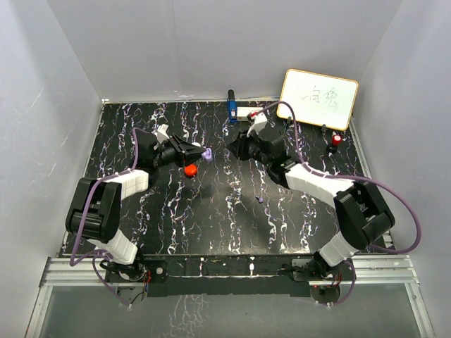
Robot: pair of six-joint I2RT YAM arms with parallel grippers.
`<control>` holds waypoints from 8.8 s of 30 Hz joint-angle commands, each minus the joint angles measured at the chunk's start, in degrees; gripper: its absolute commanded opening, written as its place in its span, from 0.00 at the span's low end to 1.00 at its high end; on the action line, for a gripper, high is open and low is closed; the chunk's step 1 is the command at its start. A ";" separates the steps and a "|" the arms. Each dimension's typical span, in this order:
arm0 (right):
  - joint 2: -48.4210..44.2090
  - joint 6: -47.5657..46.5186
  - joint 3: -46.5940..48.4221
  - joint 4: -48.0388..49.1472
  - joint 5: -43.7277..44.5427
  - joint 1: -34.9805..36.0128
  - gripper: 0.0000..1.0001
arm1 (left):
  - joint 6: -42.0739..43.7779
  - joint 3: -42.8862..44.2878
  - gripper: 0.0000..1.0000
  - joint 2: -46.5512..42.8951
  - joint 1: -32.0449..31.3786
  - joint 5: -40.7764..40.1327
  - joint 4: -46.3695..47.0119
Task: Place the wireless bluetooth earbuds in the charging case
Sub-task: Place the earbud in the charging case, then adjust the earbud with the charging case.
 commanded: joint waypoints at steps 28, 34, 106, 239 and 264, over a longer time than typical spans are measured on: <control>0.69 1.16 -11.44 45.76 -12.77 -0.24 0.00 | -6.55 3.71 0.00 0.15 -1.78 1.71 3.58; 0.94 -0.84 -11.36 44.92 -13.02 -0.28 0.00 | -7.17 4.09 0.00 -0.19 -3.16 1.46 2.59; 1.31 -5.16 -13.02 42.20 -15.07 -0.15 0.00 | -6.01 10.06 0.00 -4.37 -5.61 2.08 -6.85; -3.44 -7.49 -4.45 16.19 -7.42 -2.70 0.39 | -1.11 15.07 0.00 2.07 -7.03 4.67 -9.65; -4.13 -7.32 -4.93 15.89 -9.50 -2.26 0.38 | -1.36 15.70 0.00 3.50 -7.37 3.86 -8.89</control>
